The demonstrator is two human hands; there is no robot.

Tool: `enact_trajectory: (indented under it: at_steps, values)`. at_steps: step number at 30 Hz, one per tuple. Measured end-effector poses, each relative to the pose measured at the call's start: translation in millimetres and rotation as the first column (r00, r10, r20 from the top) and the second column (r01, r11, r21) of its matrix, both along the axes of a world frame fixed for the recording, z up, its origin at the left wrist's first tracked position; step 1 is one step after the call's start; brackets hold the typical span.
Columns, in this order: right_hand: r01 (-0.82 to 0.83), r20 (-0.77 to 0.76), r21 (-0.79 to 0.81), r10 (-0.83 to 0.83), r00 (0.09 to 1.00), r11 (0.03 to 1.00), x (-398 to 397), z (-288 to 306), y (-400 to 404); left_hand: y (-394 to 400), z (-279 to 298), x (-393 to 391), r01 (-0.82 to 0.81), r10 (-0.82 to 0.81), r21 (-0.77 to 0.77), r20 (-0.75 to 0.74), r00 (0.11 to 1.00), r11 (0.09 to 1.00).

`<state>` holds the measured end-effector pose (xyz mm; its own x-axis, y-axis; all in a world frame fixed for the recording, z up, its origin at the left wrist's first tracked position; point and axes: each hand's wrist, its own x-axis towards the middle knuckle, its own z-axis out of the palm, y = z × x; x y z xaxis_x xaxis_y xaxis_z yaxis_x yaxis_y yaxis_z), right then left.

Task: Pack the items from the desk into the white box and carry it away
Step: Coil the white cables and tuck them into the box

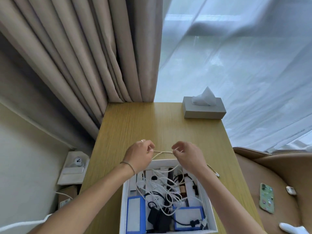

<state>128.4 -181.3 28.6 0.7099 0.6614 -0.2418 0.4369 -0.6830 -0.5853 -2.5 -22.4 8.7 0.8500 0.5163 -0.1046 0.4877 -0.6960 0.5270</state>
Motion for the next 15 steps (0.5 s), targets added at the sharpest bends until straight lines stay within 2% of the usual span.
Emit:
enact_trajectory:
  at_steps: [8, 15]
  values:
    - [0.04, -0.046, -0.072, -0.043, 0.998, 0.997, 52, -28, 26, 22, -42, 69, 0.075, -0.078, -0.023, -0.239, 0.968, 0.997]
    - [-0.01, -0.061, -0.125, 0.002, 0.998, 0.992, 78, -44, 21, 15, -81, 117, 0.25, -0.168, 0.15, -0.419, 0.892, 0.956]
